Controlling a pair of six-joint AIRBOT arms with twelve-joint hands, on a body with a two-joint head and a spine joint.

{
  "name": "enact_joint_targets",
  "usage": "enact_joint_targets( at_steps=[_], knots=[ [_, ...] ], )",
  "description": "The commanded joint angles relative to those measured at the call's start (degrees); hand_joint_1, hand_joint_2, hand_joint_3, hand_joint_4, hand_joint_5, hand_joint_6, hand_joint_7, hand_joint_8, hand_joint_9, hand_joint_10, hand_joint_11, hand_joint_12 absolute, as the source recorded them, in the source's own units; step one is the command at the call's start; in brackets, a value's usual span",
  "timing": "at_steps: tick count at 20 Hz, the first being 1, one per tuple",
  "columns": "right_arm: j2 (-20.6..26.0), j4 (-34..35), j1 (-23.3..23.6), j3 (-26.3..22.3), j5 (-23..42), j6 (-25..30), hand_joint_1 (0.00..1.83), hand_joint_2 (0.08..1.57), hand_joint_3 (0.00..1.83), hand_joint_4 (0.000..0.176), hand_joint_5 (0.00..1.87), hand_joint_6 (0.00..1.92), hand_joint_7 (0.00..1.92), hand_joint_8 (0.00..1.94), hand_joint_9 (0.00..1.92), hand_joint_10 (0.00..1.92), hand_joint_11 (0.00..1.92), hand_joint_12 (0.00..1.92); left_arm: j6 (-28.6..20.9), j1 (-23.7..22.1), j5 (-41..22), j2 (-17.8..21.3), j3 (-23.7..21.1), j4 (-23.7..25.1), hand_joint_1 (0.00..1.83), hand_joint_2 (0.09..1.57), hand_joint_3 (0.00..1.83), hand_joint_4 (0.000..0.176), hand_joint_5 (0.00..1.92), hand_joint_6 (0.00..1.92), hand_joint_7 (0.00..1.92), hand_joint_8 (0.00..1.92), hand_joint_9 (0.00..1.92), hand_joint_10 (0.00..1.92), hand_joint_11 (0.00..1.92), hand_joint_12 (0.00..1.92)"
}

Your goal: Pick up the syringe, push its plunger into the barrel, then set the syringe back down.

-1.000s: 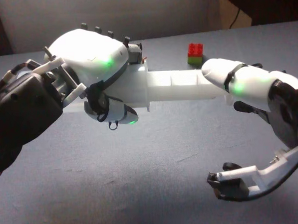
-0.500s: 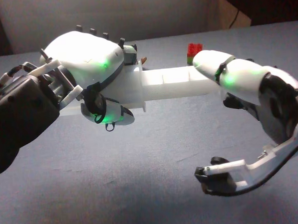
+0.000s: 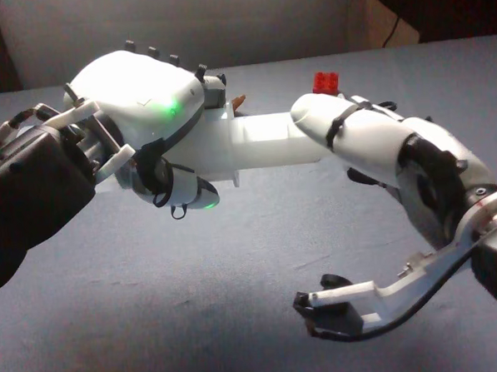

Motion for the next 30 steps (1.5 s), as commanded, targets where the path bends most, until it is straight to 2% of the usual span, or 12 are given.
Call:
enact_joint_targets(
  at_steps=[1,5,10,15,18,20,24,25,27,30],
  knots=[
    [-1.44,-8.11,1.56,-0.76,-6.65,-0.02,0.35,1.12,0.0,0.0,0.13,0.0,0.12,0.0,0.13,0.01,0.0,0.61,-1.59,-1.01,-5.19,-0.67,-0.78,3.62,1.39,1.16,0.0,0.0,0.82,0.99,0.84,1.23,0.89,1.35,0.87,1.39],
    [-2.99,-8.11,2.95,0.09,-9.65,-0.03,0.35,1.12,0.0,0.0,0.12,0.0,0.12,0.0,0.13,0.0,0.0,0.61,-1.92,-0.95,-5.06,-0.67,-1.01,3.62,1.37,1.15,0.0,0.0,0.85,0.94,0.87,1.2,0.92,1.34,0.96,1.27],
    [-3.68,-8.11,3.93,0.81,-13.93,-0.03,0.34,1.13,0.0,0.0,0.13,0.0,0.11,0.0,0.12,0.0,0.0,0.58,-2.32,-0.9,-5.17,-0.67,-1.08,4.24,1.37,1.16,0.0,0.0,0.86,0.94,0.85,1.24,0.88,1.39,0.9,1.35],
    [-4.05,-8.11,4.39,0.94,-17.35,0.68,0.34,1.12,0.0,0.0,0.12,0.0,0.11,0.0,0.12,0.0,0.0,0.6,-2.38,-1.04,-5.19,-0.65,-1.16,4.24,1.37,1.16,0.0,0.0,0.86,0.96,0.83,1.25,0.89,1.37,0.92,1.28],
    [-4.16,-8.1,4.6,0.95,-18.27,1.82,0.36,1.12,0.0,0.0,0.12,0.0,0.11,0.0,0.12,0.0,0.0,0.59,-2.38,-1.0,-5.18,-0.65,-1.21,4.24,1.37,1.16,0.0,0.0,0.88,0.92,0.82,1.27,0.87,1.41,0.91,1.32],
    [-4.16,-8.08,4.36,0.95,-19.34,2.73,0.34,1.13,0.0,0.0,0.11,0.0,0.11,0.0,0.11,0.0,0.0,0.59,-2.38,-0.95,-5.18,-0.64,-1.2,4.25,1.37,1.15,0.0,0.0,0.92,0.87,0.85,1.22,0.89,1.36,0.91,1.32],
    [-3.64,-8.08,4.3,0.78,-18.22,2.95,0.32,1.13,0.0,0.0,0.11,0.0,0.1,0.0,0.12,0.0,0.0,0.58,-2.38,-0.86,-5.18,-0.61,-1.33,4.25,1.37,1.15,0.0,0.0,0.92,0.9,0.85,1.23,0.89,1.36,0.9,1.32],
    [-2.71,-8.09,3.94,0.19,-16.82,3.36,0.33,1.13,0.0,0.0,0.12,0.0,0.11,0.0,0.13,0.0,0.0,0.61,-2.38,-0.8,-5.18,-0.62,-1.4,4.25,1.37,1.16,0.0,0.0,0.9,0.9,0.82,1.28,0.86,1.39,0.9,1.33],
    [-1.5,-8.17,3.06,-0.98,-13.42,4.32,0.32,1.13,0.0,0.0,0.11,0.0,0.1,0.0,0.12,0.0,0.0,0.59,-2.38,-0.65,-5.18,-0.62,-1.45,4.25,1.37,1.15,0.0,0.0,0.93,0.86,0.83,1.24,0.89,1.37,0.92,1.3],
    [2.08,-12.18,1.27,-3.32,-9.29,4.82,0.32,1.13,0.0,0.0,0.1,0.0,0.1,0.0,0.11,0.0,0.0,0.58,-2.37,-0.32,-5.18,-0.62,-1.62,4.25,1.37,1.15,0.0,0.0,0.89,0.91,0.84,1.24,0.88,1.38,0.9,1.34]
  ],
)
